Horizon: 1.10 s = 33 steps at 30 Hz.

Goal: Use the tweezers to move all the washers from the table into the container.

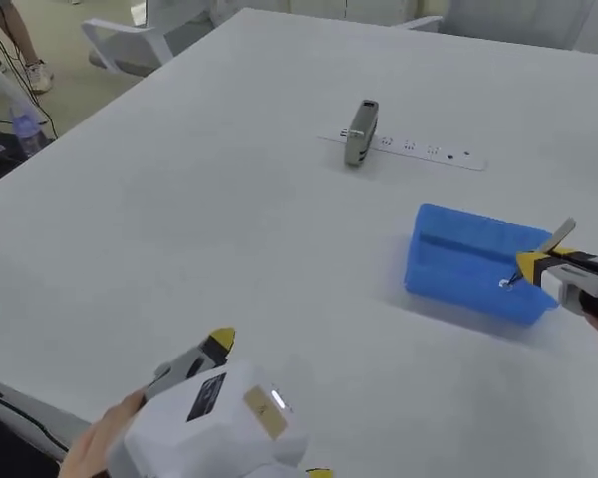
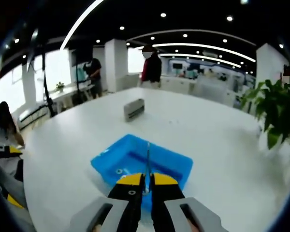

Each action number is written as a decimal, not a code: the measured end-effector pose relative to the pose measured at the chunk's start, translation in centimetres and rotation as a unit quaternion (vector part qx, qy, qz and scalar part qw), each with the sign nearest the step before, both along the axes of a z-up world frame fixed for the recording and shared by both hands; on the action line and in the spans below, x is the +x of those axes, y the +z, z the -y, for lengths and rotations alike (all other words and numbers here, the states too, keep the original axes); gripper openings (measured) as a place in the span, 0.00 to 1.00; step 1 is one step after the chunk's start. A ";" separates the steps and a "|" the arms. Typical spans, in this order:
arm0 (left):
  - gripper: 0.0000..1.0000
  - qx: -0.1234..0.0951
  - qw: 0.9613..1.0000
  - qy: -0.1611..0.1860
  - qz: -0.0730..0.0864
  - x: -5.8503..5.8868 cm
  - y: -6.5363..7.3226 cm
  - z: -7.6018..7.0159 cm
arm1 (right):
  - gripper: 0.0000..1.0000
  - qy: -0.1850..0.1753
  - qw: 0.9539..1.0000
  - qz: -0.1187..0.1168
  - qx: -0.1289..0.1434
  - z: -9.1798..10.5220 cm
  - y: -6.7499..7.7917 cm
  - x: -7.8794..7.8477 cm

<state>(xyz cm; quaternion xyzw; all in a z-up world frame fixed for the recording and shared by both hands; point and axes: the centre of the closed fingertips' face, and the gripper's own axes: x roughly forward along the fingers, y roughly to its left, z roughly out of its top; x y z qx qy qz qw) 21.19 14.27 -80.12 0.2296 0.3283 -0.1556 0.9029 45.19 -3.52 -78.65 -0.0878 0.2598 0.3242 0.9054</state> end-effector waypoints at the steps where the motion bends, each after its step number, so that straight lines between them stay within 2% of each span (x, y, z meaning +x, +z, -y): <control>1: 0.91 0.001 1.000 0.000 -0.001 0.0 0.0 0.0 | 0.02 -0.001 1.000 -0.001 -0.002 0.1 -0.2 0.2; 8: 0.91 0.002 1.000 0.001 -0.007 -0.1 -0.1 0.0 | 0.02 -0.004 1.000 -0.015 -0.003 -0.2 -1.6 0.6; 18: 0.91 0.003 1.000 0.003 -0.012 -0.1 -0.3 -0.1 | 0.02 -0.002 1.000 -0.019 -0.015 -0.1 -2.8 0.5; 26: 0.91 0.002 1.000 0.002 -0.011 -0.1 -0.3 -0.1 | 0.03 -0.001 1.000 -0.017 -0.009 -0.1 -2.7 0.6; 27: 0.91 0.002 1.000 0.002 -0.011 -0.1 -0.3 -0.1 | 0.04 0.001 1.000 -0.018 -0.006 -0.1 -2.6 0.6; 29: 0.91 0.003 1.000 0.001 -0.013 -0.1 -0.4 -0.1 | 0.04 -0.009 1.000 -0.011 0.020 0.1 -1.4 0.8; 33: 0.91 -0.004 1.000 0.004 -0.009 0.0 -0.1 -0.1 | 0.04 -0.018 0.999 0.013 0.031 0.7 1.3 0.8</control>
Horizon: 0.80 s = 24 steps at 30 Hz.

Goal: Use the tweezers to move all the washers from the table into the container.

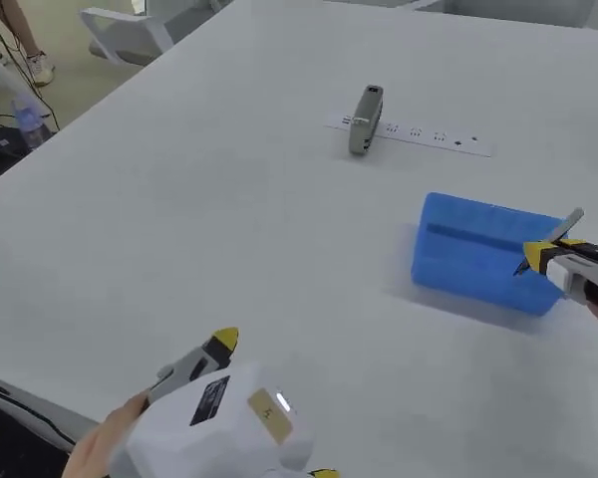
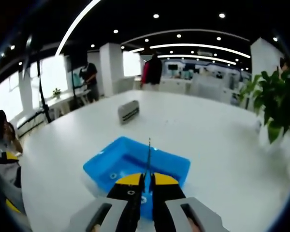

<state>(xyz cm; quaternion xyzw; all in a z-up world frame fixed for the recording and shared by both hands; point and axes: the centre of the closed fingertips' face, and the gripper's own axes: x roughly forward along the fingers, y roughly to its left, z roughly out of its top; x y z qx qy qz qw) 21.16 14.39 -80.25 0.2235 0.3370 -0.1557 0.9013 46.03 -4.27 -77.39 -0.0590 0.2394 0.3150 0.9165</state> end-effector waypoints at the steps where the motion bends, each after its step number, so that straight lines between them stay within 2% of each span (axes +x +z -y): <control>1: 0.91 -0.002 1.000 0.000 0.000 0.0 0.1 0.0 | 0.03 -0.001 1.000 0.005 0.004 0.1 0.6 -0.2; 2: 0.90 -0.004 1.000 -0.001 0.000 0.0 0.2 0.0 | 0.03 -0.001 1.000 0.008 0.010 0.3 1.1 -0.3; 3: 0.89 -0.007 1.000 -0.003 0.003 0.0 0.4 0.1 | 0.03 0.000 1.000 0.012 0.028 0.3 2.0 -0.7; 5: 0.85 -0.017 1.000 -0.004 0.011 0.1 1.0 0.0 | 0.03 0.003 0.999 0.011 0.052 0.3 3.4 -2.0; 6: 0.83 -0.019 1.000 -0.003 0.010 0.1 1.1 0.0 | 0.03 0.008 0.998 0.010 0.054 0.2 3.4 -2.3; 7: 0.82 -0.029 1.000 -0.006 0.006 0.0 1.2 0.1 | 0.03 0.019 0.999 0.011 0.050 0.1 3.6 -3.2; 9: 0.80 -0.047 0.999 -0.018 0.009 0.2 2.0 0.6 | 0.02 0.038 0.999 0.015 0.037 0.0 3.8 -4.6; 11: 0.78 -0.045 0.998 -0.032 0.015 0.6 2.8 0.9 | 0.02 0.062 0.998 0.007 0.028 -0.3 3.8 -6.3; 13: 0.75 -0.039 0.998 -0.043 0.023 1.1 3.5 1.2 | 0.02 0.068 0.998 0.008 0.011 -0.4 3.7 -7.8; 17: 0.72 -0.054 0.997 -0.057 0.026 2.1 4.5 1.7 | 0.02 0.093 0.996 0.001 -0.011 -0.9 3.3 -10.7; 19: 0.69 -0.082 0.994 -0.066 0.031 2.6 5.5 2.4 | 0.02 0.106 0.994 -0.007 -0.010 -1.2 3.2 -11.7; 22: 0.64 -0.123 0.988 -0.081 0.044 3.3 7.1 3.7 | 0.03 0.138 0.990 -0.028 -0.003 -1.9 3.0 -13.7; 24: 0.58 -0.160 0.981 -0.097 0.049 3.8 8.6 5.0 | 0.02 0.152 0.988 -0.022 -0.007 -2.2 3.2 -14.6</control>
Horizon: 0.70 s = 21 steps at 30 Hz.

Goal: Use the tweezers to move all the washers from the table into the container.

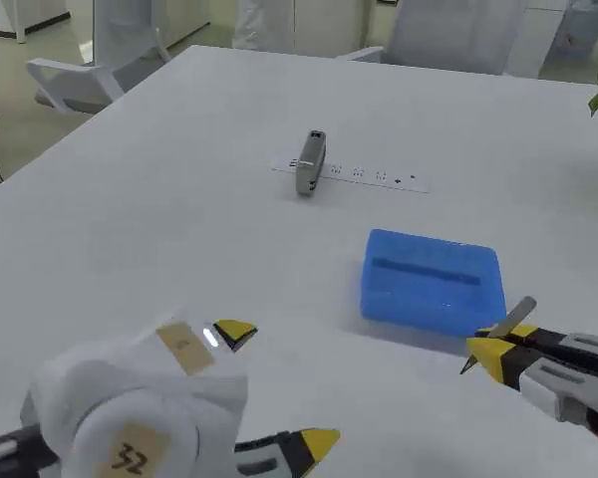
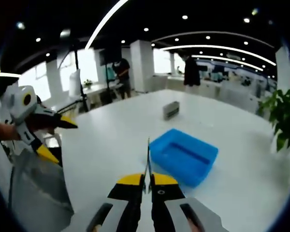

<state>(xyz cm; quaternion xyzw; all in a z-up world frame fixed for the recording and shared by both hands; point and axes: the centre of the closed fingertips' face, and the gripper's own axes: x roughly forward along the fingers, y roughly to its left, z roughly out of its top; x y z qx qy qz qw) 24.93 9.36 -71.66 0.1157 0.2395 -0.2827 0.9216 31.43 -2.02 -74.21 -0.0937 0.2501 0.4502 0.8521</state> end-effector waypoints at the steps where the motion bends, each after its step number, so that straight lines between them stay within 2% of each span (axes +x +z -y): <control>1: 0.55 -0.008 1.000 -0.002 0.006 0.3 0.5 0.3 | 0.02 0.010 1.000 0.000 0.007 -0.4 0.3 -0.6; 2: 0.54 -0.012 1.000 -0.007 0.011 0.5 0.7 0.6 | 0.02 0.017 1.000 -0.004 0.008 -0.6 0.3 -0.9; 7: 0.41 -0.038 0.998 -0.050 0.002 1.1 1.7 3.1 | 0.02 0.044 0.999 -0.011 0.004 -1.7 0.4 -2.6; 9: 0.35 -0.055 0.996 -0.064 0.003 1.2 2.4 4.0 | 0.02 0.063 0.998 -0.023 0.003 -2.1 0.2 -3.4; 11: 0.32 -0.089 0.992 -0.090 -0.008 0.9 3.2 5.5 | 0.02 0.074 0.997 -0.024 0.005 -2.4 0.2 -3.8; 12: 0.31 -0.107 0.990 -0.095 -0.003 1.0 3.8 6.0 | 0.03 0.085 0.996 -0.030 0.009 -2.6 0.2 -4.2; 13: 0.29 -0.116 0.987 -0.107 -0.004 0.9 4.0 6.5 | 0.03 0.096 0.995 -0.036 0.013 -2.8 0.3 -4.6; 14: 0.27 -0.119 0.986 -0.112 -0.013 0.7 3.9 6.8 | 0.03 0.100 0.994 -0.036 0.017 -3.0 0.4 -4.7; 15: 0.26 -0.120 0.986 -0.113 -0.012 0.8 4.0 6.8 | 0.03 0.103 0.994 -0.035 0.020 -3.1 0.5 -4.8; 17: 0.26 -0.134 0.983 -0.124 -0.022 0.5 4.1 7.4 | 0.03 0.120 0.992 -0.043 0.021 -3.3 0.4 -5.5; 18: 0.26 -0.142 0.982 -0.125 -0.029 0.5 4.2 7.5 | 0.03 0.123 0.991 -0.041 0.021 -3.4 0.5 -5.6; 20: 0.26 -0.143 0.980 -0.137 -0.037 0.3 4.2 7.9 | 0.03 0.129 0.991 -0.035 0.020 -3.4 0.8 -5.9; 21: 0.25 -0.147 0.978 -0.143 -0.037 0.3 4.4 8.0 | 0.03 0.132 0.991 -0.033 0.019 -3.4 0.8 -6.0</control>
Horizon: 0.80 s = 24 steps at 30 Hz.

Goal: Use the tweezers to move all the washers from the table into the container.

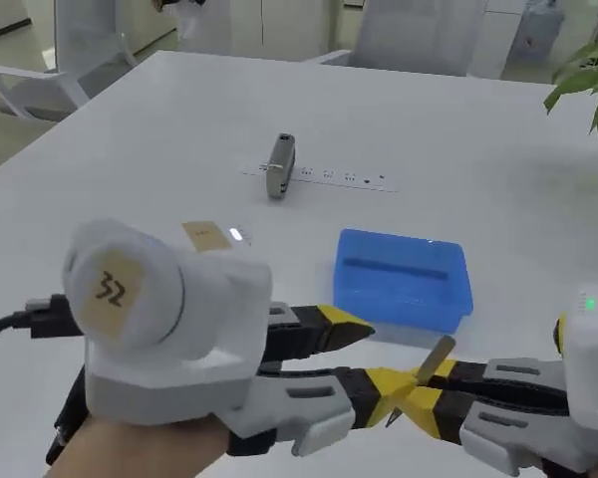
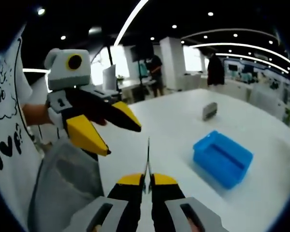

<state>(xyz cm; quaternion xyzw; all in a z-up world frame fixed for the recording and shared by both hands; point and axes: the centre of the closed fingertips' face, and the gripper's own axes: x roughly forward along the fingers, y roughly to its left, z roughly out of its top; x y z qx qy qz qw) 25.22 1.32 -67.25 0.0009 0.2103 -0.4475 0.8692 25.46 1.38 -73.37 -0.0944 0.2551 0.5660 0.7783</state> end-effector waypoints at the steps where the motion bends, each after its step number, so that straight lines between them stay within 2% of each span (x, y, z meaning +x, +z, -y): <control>1: 0.24 -0.006 1.000 -0.006 -0.001 -0.1 0.2 0.2 | 0.03 0.008 1.000 0.005 -0.002 0.0 0.1 -0.2; 2: 0.21 -0.011 1.000 -0.013 -0.006 -0.2 0.3 0.3 | 0.03 0.014 1.000 0.006 -0.004 -0.1 0.1 -0.3; 5: 0.14 -0.002 1.000 -0.028 0.002 -0.2 0.1 0.7 | 0.03 0.028 0.999 0.013 -0.010 -0.2 0.3 -0.9; 8: 0.11 -0.005 0.999 -0.052 -0.002 -0.7 0.1 1.2 | 0.03 0.042 0.999 0.012 -0.016 -0.4 0.3 -1.6; 11: 0.07 -0.007 0.998 -0.069 0.003 -1.1 0.5 1.8 | 0.03 0.045 0.999 0.018 -0.020 -0.5 0.3 -1.9; 16: 0.07 0.026 0.994 -0.106 0.024 -1.4 0.1 2.1 | 0.03 0.054 0.998 0.021 -0.022 -0.8 0.3 -2.5; 17: 0.06 0.030 0.992 -0.118 0.026 -1.6 0.0 2.2 | 0.03 0.056 0.998 0.023 -0.024 -0.9 0.3 -2.7; 18: 0.03 0.038 0.989 -0.137 0.035 -1.8 0.0 2.4 | 0.03 0.058 0.998 0.025 -0.027 -0.9 0.2 -2.9; 20: 0.01 0.049 0.987 -0.149 0.042 -2.0 -0.2 2.6 | 0.03 0.063 0.997 0.030 -0.033 -0.9 0.1 -3.1; 22: 0.02 0.059 0.985 -0.158 0.039 -2.2 -0.6 2.8 | 0.02 0.065 0.997 0.034 -0.039 -0.8 -0.1 -3.2; 24: 0.02 0.066 0.982 -0.169 0.044 -2.4 -0.8 3.0 | 0.02 0.070 0.996 0.036 -0.046 -0.7 -0.3 -3.3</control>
